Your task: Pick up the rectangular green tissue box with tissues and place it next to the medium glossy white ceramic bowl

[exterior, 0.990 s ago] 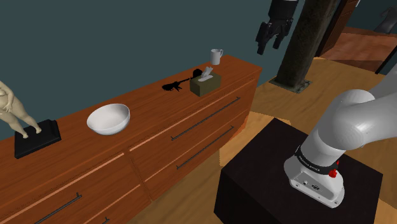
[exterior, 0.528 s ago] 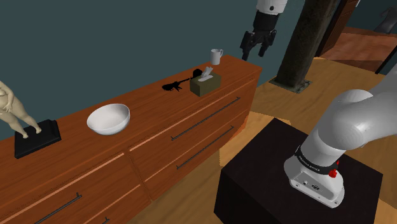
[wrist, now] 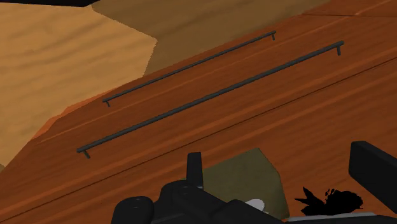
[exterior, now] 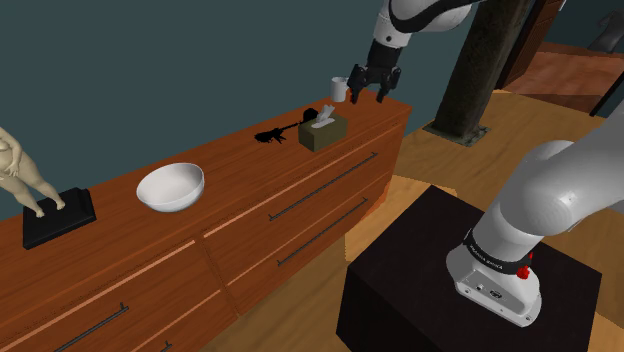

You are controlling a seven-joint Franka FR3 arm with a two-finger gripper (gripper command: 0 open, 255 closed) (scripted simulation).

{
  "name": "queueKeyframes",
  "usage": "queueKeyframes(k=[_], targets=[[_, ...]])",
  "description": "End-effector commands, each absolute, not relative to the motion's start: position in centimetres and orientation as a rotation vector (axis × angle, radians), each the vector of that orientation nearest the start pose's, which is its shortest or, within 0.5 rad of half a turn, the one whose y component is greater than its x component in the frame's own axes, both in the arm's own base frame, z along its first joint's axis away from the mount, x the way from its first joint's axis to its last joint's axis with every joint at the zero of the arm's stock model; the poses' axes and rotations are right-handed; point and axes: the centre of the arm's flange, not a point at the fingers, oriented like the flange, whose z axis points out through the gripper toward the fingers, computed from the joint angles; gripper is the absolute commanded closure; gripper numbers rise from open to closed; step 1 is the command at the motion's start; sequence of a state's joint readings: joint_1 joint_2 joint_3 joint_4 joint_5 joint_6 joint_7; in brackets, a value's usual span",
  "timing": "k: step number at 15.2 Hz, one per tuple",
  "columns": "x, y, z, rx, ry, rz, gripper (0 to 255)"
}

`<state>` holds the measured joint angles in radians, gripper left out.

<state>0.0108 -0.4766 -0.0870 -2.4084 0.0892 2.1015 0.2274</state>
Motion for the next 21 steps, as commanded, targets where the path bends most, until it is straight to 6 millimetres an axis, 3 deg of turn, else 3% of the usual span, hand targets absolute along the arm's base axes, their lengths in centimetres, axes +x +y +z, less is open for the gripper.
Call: queueKeyframes(k=[1, 14, 21], targets=[[44.5, -3.9, 48.8, -2.924, 0.548, -0.260, 0], [57.6, -6.4, 40.1, -2.702, 0.806, -0.377, 0], [59.4, -6.0, 36.7, -2.690, 0.819, -0.382, 0]])
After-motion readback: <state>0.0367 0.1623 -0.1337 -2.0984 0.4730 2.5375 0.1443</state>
